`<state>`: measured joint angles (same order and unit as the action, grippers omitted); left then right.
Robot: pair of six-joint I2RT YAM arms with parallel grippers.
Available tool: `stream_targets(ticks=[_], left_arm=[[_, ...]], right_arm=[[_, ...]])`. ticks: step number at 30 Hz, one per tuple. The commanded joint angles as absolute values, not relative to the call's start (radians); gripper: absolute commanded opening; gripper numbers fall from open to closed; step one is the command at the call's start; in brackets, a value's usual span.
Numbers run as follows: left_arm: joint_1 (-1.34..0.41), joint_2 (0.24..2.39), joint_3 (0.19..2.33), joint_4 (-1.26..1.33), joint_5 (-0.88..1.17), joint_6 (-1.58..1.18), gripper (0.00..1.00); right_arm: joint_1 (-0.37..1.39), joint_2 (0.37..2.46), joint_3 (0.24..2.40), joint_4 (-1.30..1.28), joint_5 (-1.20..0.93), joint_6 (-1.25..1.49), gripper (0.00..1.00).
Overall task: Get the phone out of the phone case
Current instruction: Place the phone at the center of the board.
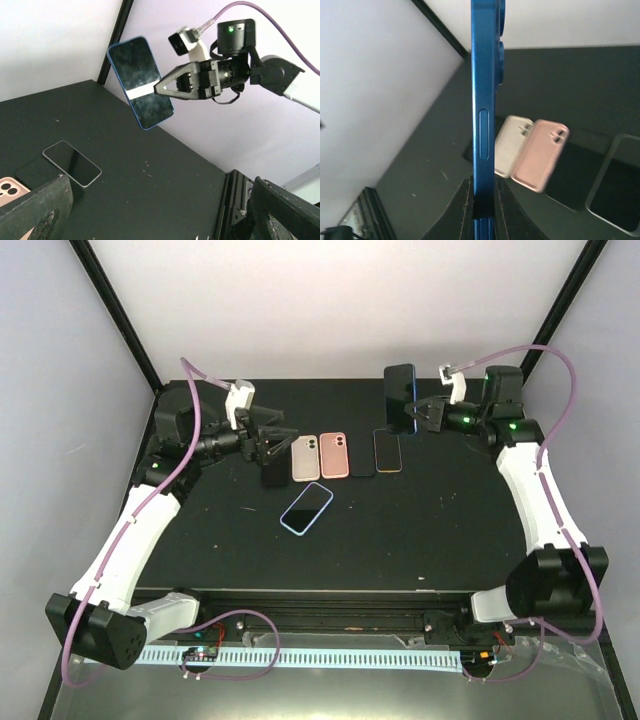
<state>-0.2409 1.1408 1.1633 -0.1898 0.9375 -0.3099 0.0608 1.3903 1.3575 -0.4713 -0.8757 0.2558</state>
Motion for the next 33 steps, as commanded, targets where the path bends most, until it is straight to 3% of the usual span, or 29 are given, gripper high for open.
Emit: stream_targets(ticks=[1, 21, 33], left_arm=[[-0.232, 1.119, 1.180, -0.243, 0.889, -0.232, 0.99], [-0.206, 1.117, 1.132, -0.167, 0.881, -0.343, 0.99], [-0.196, 1.137, 1.121, -0.126, 0.884, -0.397, 0.99]], right_arm=[[0.005, 1.484, 1.420, -0.663, -0.813, 0.067, 0.01], [-0.150, 1.995, 1.614, -0.876, -0.810, -0.086, 0.02], [-0.153, 2.159, 1.710, -0.881, -0.826, -0.076, 0.02]])
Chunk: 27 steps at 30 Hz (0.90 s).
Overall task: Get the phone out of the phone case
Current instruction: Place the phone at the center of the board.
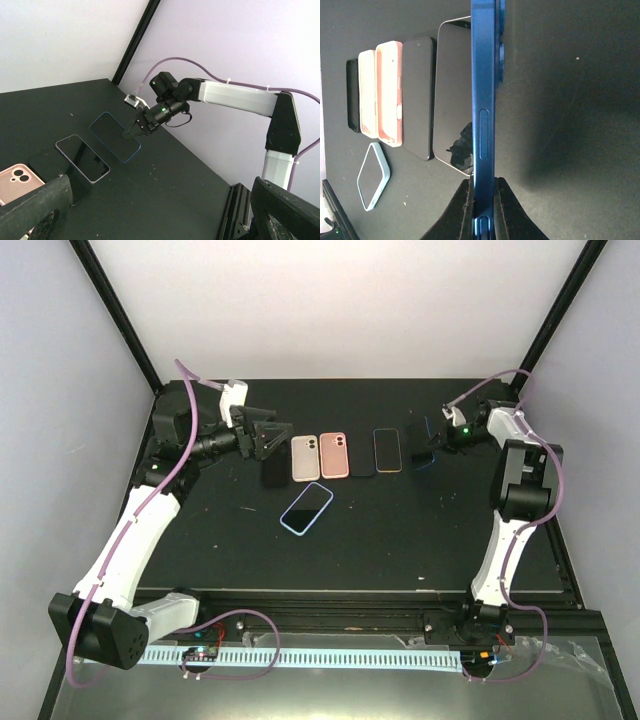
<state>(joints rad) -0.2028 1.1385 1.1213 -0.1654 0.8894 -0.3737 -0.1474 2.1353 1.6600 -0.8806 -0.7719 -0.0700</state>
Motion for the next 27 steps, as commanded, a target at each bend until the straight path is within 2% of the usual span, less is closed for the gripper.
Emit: stream_targets(ticks=[1, 18, 23, 27], left_arm=[[-0.195, 1.139, 1.121, -0.125, 0.884, -0.400, 0.99], [-0.191, 1.147, 1.107, -0.112, 0.875, -0.418, 0.99], [-0.189, 1.141, 1.100, -0.109, 0.873, -0.423, 0.99], [-0.186, 1.141, 1.098, -0.109, 0.871, -0.426, 0.99]], right_arm=[[-0.153, 2.169, 1.716, -0.881, -0.827, -0.073, 0.03], [-0.154, 2.317, 1.825, -0.893, -0.900, -0.041, 0.05], [-0.153, 2.335, 1.822, -0.877, -0.919, -0.018, 0.13], [-0.153, 2.337, 1.822, -0.872, -0.915, -0.008, 0.25]])
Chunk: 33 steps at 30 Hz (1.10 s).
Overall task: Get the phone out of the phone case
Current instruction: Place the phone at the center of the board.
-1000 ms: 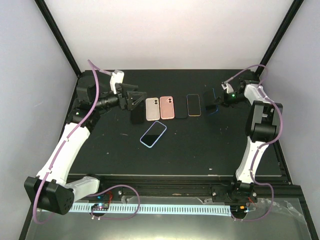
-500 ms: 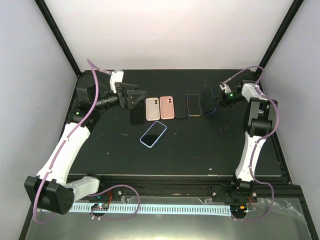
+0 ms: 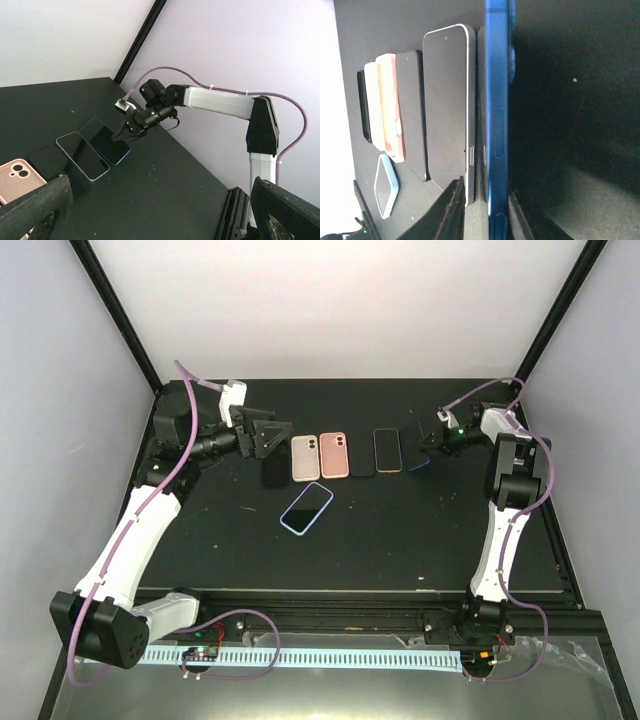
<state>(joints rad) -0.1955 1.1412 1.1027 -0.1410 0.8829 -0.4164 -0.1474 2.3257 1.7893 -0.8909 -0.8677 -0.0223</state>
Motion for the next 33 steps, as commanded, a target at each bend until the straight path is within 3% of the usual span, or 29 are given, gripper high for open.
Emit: stream_targets(ticks=[1, 15, 23, 26, 33], left_arm=[[-0.186, 1.140, 1.097, -0.108, 0.872, -0.426, 0.99], [-0.183, 1.141, 1.094, -0.113, 0.861, -0.422, 0.99], [-0.176, 1.139, 1.097, -0.131, 0.840, -0.419, 0.99], [-0.175, 1.136, 1.097, -0.137, 0.829, -0.417, 0.99], [-0.169, 1.123, 1.094, -0.154, 0.815, -0.404, 0.99]], right_arm=[[-0.153, 2.336, 1.822, -0.874, -0.918, -0.009, 0.28], [-0.153, 2.294, 1.813, -0.890, -0.870, -0.043, 0.59], [-0.153, 2.272, 1.810, -0.891, -0.844, -0.051, 0.67], [-0.153, 2.257, 1.802, -0.879, -0.834, -0.043, 0.76], [-0.153, 2.229, 1.799, -0.878, -0.819, -0.046, 0.84]])
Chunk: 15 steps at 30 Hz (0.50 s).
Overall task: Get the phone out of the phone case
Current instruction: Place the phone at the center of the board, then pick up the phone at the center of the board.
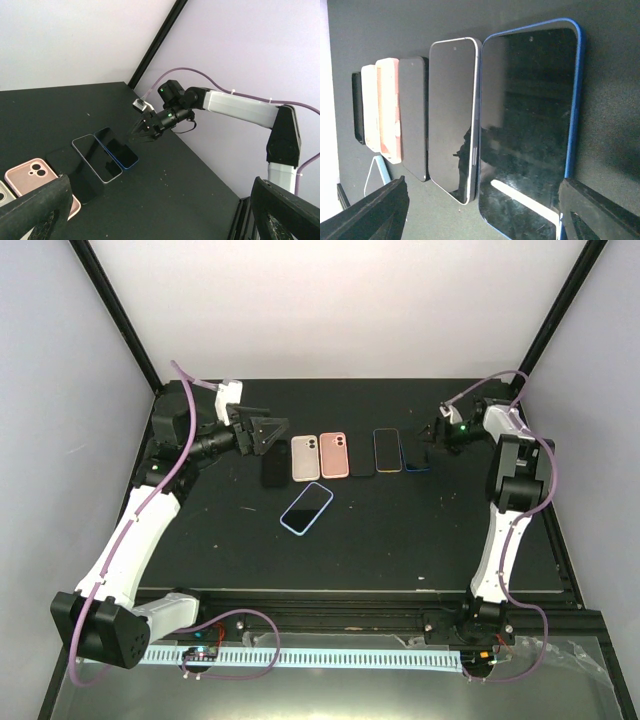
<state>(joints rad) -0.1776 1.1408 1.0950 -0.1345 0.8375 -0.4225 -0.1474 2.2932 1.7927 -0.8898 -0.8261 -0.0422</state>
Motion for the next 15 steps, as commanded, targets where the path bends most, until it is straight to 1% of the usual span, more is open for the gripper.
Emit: stream_targets(ticks=[1, 8, 15], left_arm=[[-0.169, 1.121, 1.095, -0.160, 0.810, -0.400, 0.99], [-0.161, 1.107, 1.095, -0.200, 0.794, -0.363, 0.99], [-0.163, 1.089, 1.111, -0.334, 0.756, -0.229, 0.99]], right_arm=[[-0.153, 2.223, 1.799, -0.882, -0.819, -0.051, 0.84], [-0.153, 2.141, 1.797, -0.913, -0.796, -0.097, 0.93], [-0.153, 1.978, 1.749, -0.980, -0.776, -0.187, 0.96]])
